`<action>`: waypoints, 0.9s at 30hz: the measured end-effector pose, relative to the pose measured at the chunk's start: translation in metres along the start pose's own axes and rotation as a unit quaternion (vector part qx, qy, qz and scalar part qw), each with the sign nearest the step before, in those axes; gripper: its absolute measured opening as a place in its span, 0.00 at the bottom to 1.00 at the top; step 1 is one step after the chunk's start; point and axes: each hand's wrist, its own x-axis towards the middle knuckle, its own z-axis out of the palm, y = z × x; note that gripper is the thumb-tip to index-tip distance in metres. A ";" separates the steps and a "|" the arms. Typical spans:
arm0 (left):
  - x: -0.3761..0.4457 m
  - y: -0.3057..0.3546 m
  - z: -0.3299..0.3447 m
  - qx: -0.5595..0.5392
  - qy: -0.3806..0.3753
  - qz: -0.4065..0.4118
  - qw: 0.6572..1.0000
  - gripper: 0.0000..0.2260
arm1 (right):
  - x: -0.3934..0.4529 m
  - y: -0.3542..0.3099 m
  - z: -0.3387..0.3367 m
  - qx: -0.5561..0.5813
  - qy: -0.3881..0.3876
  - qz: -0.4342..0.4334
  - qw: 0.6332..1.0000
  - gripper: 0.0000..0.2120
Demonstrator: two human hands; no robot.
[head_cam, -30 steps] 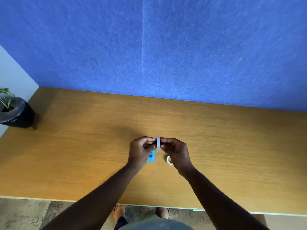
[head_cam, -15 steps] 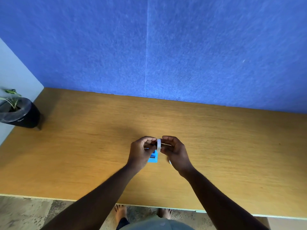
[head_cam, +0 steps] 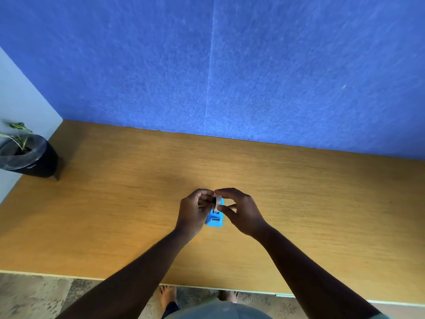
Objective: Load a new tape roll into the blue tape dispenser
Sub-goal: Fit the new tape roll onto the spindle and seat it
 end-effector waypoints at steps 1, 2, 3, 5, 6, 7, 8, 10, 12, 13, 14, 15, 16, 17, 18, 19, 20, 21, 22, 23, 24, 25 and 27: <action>0.001 -0.001 -0.001 0.005 0.000 0.000 1.000 0.14 | 0.003 -0.001 -0.001 -0.020 -0.008 0.000 1.000 0.23; 0.002 -0.003 -0.001 0.008 -0.001 0.000 1.000 0.14 | 0.005 -0.001 -0.001 -0.035 -0.015 0.003 0.999 0.24; 0.003 -0.004 -0.002 0.011 -0.001 0.001 1.000 0.14 | 0.008 -0.002 -0.001 -0.048 -0.023 0.006 0.999 0.24; 0.005 -0.006 -0.003 0.018 -0.001 0.004 1.000 0.14 | 0.012 -0.003 0.000 -0.064 -0.036 0.011 0.997 0.26; 0.007 -0.007 -0.003 0.022 -0.001 0.007 1.000 0.14 | 0.015 -0.003 0.000 -0.070 -0.042 0.014 0.997 0.25; 0.008 -0.008 -0.003 0.025 -0.002 0.009 1.000 0.14 | 0.017 -0.003 0.001 -0.075 -0.046 0.017 0.996 0.25; 0.009 -0.009 -0.003 0.028 -0.003 0.009 1.000 0.14 | 0.019 -0.003 0.002 -0.083 -0.048 0.020 0.995 0.25; 0.012 -0.011 -0.003 0.027 -0.009 0.001 1.000 0.15 | 0.023 -0.003 0.003 -0.110 -0.047 0.025 0.993 0.24; 0.015 -0.014 -0.002 0.028 -0.017 -0.006 0.999 0.16 | 0.026 -0.001 0.005 -0.141 -0.044 0.023 0.989 0.24; 0.016 -0.016 -0.002 0.035 -0.020 -0.008 0.999 0.16 | 0.027 0.000 0.005 -0.157 -0.044 0.021 0.986 0.24; 0.018 -0.017 -0.003 0.046 -0.020 -0.010 0.999 0.16 | 0.028 0.001 0.006 -0.171 -0.045 0.022 0.984 0.24; 0.019 -0.018 -0.003 0.058 -0.018 -0.014 0.998 0.16 | 0.029 0.002 0.006 -0.181 -0.047 0.024 0.982 0.25; 0.021 -0.021 -0.004 0.065 -0.016 -0.021 0.998 0.16 | 0.030 0.003 0.006 -0.188 -0.049 0.028 0.981 0.25; 0.024 -0.024 -0.004 0.067 -0.016 -0.031 0.997 0.16 | 0.032 0.004 0.007 -0.193 -0.051 0.031 0.979 0.25; 0.026 -0.028 -0.005 0.070 -0.020 -0.042 0.996 0.17 | 0.033 0.005 0.007 -0.197 -0.052 0.032 0.978 0.26; 0.028 -0.031 -0.005 0.076 -0.028 -0.052 0.995 0.17 | 0.034 0.006 0.008 -0.201 -0.053 0.034 0.978 0.26; 0.029 -0.033 -0.005 0.087 -0.039 -0.059 0.994 0.18 | 0.035 0.007 0.008 -0.204 -0.053 0.035 0.977 0.26; 0.031 -0.036 -0.005 0.100 -0.050 -0.062 0.992 0.18 | 0.037 0.008 0.009 -0.206 -0.054 0.039 0.976 0.26; 0.033 -0.038 -0.004 0.114 -0.062 -0.063 0.990 0.19 | 0.038 0.010 0.011 -0.206 -0.054 0.044 0.976 0.27; 0.035 -0.039 -0.003 0.126 -0.072 -0.062 0.987 0.20 | 0.039 0.011 0.012 -0.206 -0.055 0.050 0.976 0.27; 0.036 -0.040 -0.002 0.136 -0.081 -0.061 0.985 0.21 | 0.040 0.013 0.013 -0.206 -0.056 0.055 0.975 0.27; 0.038 -0.040 0.000 0.144 -0.090 -0.059 0.984 0.21 | 0.040 0.014 0.014 -0.206 -0.059 0.059 0.975 0.27; 0.042 -0.041 0.003 0.153 -0.106 -0.053 0.981 0.22 | 0.041 0.016 0.016 -0.207 -0.064 0.066 0.974 0.27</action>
